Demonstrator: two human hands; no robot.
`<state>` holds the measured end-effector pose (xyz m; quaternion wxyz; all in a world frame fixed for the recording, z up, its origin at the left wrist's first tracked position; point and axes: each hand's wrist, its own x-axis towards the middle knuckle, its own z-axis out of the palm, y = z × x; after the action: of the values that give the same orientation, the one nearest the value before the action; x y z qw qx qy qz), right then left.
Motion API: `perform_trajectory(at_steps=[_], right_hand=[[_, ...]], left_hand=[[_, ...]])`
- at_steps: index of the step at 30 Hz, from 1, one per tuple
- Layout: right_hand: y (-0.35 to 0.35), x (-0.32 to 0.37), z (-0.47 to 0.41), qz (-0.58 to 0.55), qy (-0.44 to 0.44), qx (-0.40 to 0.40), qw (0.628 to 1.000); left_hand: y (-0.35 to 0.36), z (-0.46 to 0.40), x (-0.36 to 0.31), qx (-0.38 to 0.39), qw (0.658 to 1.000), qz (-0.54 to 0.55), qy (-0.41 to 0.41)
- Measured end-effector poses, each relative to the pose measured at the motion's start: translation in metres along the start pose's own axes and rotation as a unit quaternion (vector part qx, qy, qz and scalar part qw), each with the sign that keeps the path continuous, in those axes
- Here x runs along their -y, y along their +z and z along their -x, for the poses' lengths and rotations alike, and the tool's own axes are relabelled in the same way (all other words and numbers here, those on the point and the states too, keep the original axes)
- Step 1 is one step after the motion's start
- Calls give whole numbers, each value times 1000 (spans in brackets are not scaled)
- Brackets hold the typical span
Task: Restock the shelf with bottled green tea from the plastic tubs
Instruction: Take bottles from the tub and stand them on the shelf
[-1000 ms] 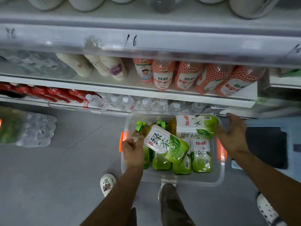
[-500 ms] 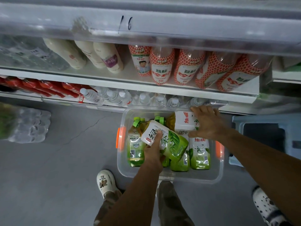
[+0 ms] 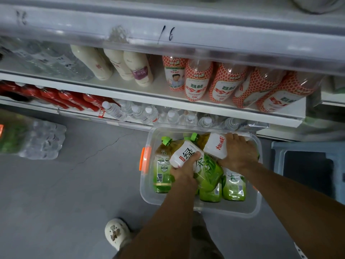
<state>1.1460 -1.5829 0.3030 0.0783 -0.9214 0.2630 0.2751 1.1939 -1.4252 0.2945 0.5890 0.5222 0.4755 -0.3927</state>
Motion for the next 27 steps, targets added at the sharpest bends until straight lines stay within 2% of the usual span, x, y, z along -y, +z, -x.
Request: perform_trajectory(at_steps=[3, 5, 8, 10, 14, 20, 27], right_hand=[[3, 0, 23, -87, 57, 15, 994], [10, 2, 44, -205, 105, 34, 972], [17, 17, 76, -418, 164, 74, 890], [16, 38, 98, -498, 180, 97, 843], [-2, 103, 140, -599, 154, 98, 780], [-52, 222, 208, -715, 70, 124, 685], [-112, 371, 285, -778, -34, 174, 603]], left_hand=[[-9, 13, 1, -21, 998, -50, 37], [-21, 19, -5, -1, 994, -86, 63], [-54, 32, -25, 49, 986, -135, 87], [-85, 47, -43, 77, 982, -141, 100], [-156, 87, -84, 106, 975, -142, 137], [-293, 156, -146, 157, 954, -142, 215], [-445, 219, -226, 172, 941, -103, 275]])
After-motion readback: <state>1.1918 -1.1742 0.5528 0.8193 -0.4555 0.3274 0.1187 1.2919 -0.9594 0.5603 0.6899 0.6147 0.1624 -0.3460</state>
